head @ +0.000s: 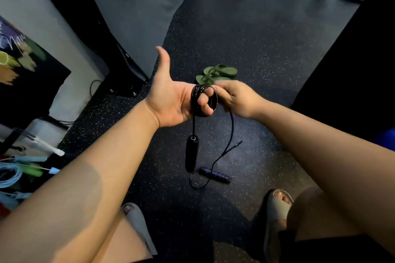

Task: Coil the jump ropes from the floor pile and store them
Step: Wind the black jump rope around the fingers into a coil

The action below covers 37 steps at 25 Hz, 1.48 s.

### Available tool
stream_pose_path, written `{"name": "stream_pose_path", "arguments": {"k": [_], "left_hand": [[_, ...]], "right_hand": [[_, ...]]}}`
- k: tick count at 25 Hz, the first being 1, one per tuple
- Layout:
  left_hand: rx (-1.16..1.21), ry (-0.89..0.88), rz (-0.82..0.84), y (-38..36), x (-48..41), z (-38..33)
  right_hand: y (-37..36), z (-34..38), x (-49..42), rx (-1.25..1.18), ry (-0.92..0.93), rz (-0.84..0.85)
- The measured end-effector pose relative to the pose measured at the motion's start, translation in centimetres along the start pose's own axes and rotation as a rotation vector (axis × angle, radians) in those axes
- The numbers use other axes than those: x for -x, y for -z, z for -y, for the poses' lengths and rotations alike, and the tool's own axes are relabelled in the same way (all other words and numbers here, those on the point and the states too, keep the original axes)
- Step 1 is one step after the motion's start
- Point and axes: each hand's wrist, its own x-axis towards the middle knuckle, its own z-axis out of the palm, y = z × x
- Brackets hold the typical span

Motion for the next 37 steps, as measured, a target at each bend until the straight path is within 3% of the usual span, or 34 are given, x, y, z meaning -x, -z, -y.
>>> {"name": "stream_pose_path", "arguments": {"k": [4,9,13,16,19,23,26,31,37], "left_hand": [[0.223,-0.186,-0.065,0.2,0.3,-0.1],[0.414,-0.468,-0.144,0.7,0.4,-0.8],[0.412,-0.571,-0.269,1.0,0.0,-0.9],[0.211,-0.484,-0.469,1.4,-1.0,-0.2],[-0.061,-0.278,-0.561,2.1,-1.8,0.5],[-0.318,0.012,-0.379,1.6,-1.5,0.7],[-0.502,0.166,-0.200,1.1,-1.1,0.8],[-0.339,0.188,-0.093,0.2,-0.7,0.2],[-0.154,0.063,-0.044,0.1,-0.2,-0.3]], "right_hand": [[-1.8,-0.5,0.2,-0.194,-0.192,0.136],[-2.4,-1.2,0.3,-0.019,-0.275,0.317],[-2.5,0.6,0.7,0.196,-0.175,0.414],[-2.6,2.4,0.6,0.358,-0.038,0.367],[-2.4,3.2,0.3,0.524,0.105,0.238],[-1.8,3.8,0.6,0.583,0.279,0.088],[-0.6,3.8,0.3,0.525,0.276,0.013],[1.1,2.0,-0.5,0.192,0.235,-0.047],[0.6,0.0,-0.3,0.036,0.000,-0.037]]}}
